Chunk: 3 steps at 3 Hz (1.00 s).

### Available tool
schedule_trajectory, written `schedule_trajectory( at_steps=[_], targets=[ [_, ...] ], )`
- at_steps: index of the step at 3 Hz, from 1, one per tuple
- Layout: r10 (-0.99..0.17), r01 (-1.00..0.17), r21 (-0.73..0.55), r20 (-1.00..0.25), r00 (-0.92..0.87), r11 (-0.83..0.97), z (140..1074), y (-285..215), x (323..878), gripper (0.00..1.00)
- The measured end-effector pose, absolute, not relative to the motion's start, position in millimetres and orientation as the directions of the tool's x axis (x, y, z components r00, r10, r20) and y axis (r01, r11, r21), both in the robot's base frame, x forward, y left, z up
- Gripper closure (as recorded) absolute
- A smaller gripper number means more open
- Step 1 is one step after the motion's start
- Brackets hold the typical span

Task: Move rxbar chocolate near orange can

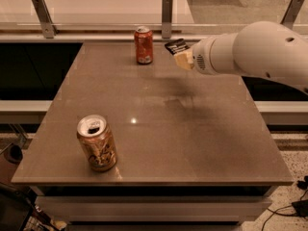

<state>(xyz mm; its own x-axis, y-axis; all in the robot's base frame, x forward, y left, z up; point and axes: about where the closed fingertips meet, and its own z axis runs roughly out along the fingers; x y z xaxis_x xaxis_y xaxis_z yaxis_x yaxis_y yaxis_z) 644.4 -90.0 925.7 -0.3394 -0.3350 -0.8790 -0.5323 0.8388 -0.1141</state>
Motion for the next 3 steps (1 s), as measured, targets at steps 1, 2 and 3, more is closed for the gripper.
schedule_trajectory(
  at_steps=[1,2,3],
  targets=[
    [-0.342,-0.542,-0.109,-0.872,-0.351,0.833,941,-106,645,1.00],
    [-0.319,-0.567,-0.052,-0.867,-0.383,0.822,961,-135,638,1.00],
    [-0.322,-0.612,0.004,-0.848,-0.422,0.791,975,-154,620,1.00]
  ],
)
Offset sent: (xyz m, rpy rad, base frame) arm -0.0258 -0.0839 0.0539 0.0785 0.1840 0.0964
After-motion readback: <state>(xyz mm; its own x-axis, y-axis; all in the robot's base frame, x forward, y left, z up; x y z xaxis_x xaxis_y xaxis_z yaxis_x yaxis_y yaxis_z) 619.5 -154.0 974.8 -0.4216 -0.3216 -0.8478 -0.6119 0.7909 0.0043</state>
